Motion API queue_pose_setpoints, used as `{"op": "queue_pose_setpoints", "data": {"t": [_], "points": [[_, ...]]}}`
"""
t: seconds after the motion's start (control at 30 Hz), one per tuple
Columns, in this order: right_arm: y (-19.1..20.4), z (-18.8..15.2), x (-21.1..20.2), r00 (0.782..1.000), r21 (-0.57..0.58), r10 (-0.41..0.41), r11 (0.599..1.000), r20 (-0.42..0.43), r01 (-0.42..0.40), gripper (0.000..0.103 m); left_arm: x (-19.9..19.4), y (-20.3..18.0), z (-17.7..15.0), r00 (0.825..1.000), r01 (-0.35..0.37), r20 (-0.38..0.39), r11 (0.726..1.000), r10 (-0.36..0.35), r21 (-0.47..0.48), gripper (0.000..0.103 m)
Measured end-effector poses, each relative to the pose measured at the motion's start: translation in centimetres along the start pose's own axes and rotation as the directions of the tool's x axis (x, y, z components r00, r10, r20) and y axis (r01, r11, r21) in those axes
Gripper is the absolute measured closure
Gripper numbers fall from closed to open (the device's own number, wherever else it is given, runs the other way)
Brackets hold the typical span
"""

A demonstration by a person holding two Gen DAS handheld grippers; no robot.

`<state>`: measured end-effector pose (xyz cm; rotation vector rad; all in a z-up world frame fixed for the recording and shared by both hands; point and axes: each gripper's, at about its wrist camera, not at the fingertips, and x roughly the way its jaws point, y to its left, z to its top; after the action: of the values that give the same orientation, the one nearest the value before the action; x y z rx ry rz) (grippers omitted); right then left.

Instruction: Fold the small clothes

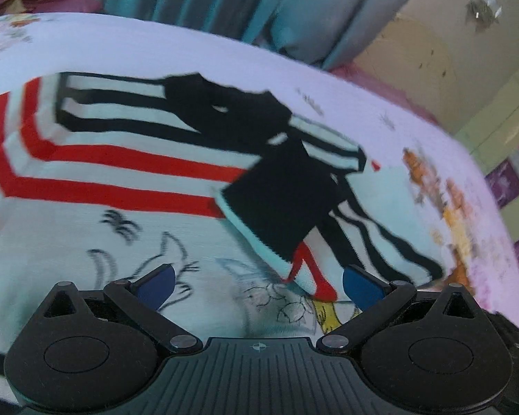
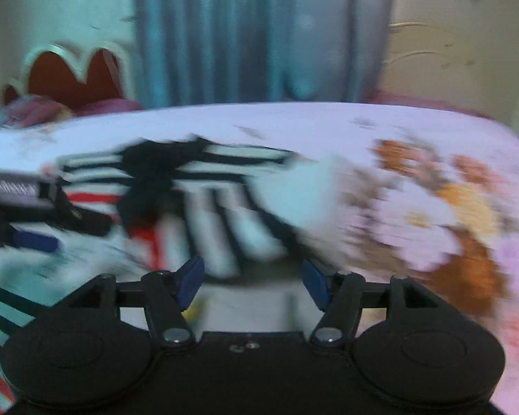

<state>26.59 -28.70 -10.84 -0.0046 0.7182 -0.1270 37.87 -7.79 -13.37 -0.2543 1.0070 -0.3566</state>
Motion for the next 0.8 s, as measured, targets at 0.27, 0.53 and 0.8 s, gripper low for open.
{"op": "queue_pose_setpoints", "data": {"t": [0.27, 0.53, 0.8], "points": [[-4.8, -0.4, 3.0, 0.996, 0.113, -0.061, 0.991, -0.072, 0.069, 0.045, 2.5, -1.4, 0.5, 0.995, -0.055, 0.082, 0.996, 0.049, 0.07, 0.064], [-4.4, 0.6, 4.6, 0.996, 0.161, 0.007, 0.987, -0.089, 0.008, 0.061, -2.6, 2.1, 2.4, 0.96, 0.006, 0.28, 1.0, -0.007, 0.004, 0.084], [-2.5, 0.8, 5.2, 0.996, 0.115, -0.001, 0.993, -0.093, 0.012, 0.086, -1.2, 9.9, 1.8, 0.985, -0.022, 0.168, 0.991, 0.043, -0.128, 0.089]]}}
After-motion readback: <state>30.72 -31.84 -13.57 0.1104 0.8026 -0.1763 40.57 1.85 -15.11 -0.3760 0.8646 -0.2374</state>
